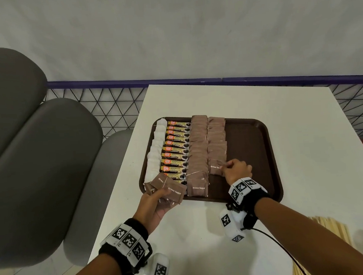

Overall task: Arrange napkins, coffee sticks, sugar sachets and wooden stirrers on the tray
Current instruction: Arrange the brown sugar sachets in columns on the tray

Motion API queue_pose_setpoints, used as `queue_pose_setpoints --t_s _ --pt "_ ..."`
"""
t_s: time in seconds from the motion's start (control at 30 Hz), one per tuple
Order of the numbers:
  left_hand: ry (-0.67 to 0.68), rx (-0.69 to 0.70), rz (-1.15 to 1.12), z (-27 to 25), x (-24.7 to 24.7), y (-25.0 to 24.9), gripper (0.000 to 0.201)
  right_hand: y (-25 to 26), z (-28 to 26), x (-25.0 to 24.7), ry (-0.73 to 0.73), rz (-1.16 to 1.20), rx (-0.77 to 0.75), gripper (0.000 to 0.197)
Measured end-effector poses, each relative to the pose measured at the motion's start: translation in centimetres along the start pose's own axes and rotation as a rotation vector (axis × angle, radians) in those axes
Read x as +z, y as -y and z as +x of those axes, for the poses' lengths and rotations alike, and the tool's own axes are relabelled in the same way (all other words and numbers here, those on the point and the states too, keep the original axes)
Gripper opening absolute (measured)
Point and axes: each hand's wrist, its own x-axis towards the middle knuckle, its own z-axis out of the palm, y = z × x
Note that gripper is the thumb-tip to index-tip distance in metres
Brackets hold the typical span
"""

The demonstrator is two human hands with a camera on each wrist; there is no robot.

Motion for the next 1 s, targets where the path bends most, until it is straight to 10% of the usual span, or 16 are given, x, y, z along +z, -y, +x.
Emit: queue_pose_setpoints --t_s 0.47,0.77,1.0 --pt "0.027 0.042 0.032 -0.5 0.5 0.0 0.024 0.4 -1.7 -0.4 -0.157 0.114 -0.198 0.04" --pt "0.064 0.072 0.058 -1.0 0.9 0.2 0.032 2.3 -6.7 0.0 0.657 0.524 -0.407 0.018" --pt "0.038 0.026 0.03 -1.1 0.8 0.6 0.033 1.5 -7.2 1.3 0.752 0.527 -0.455 0.026"
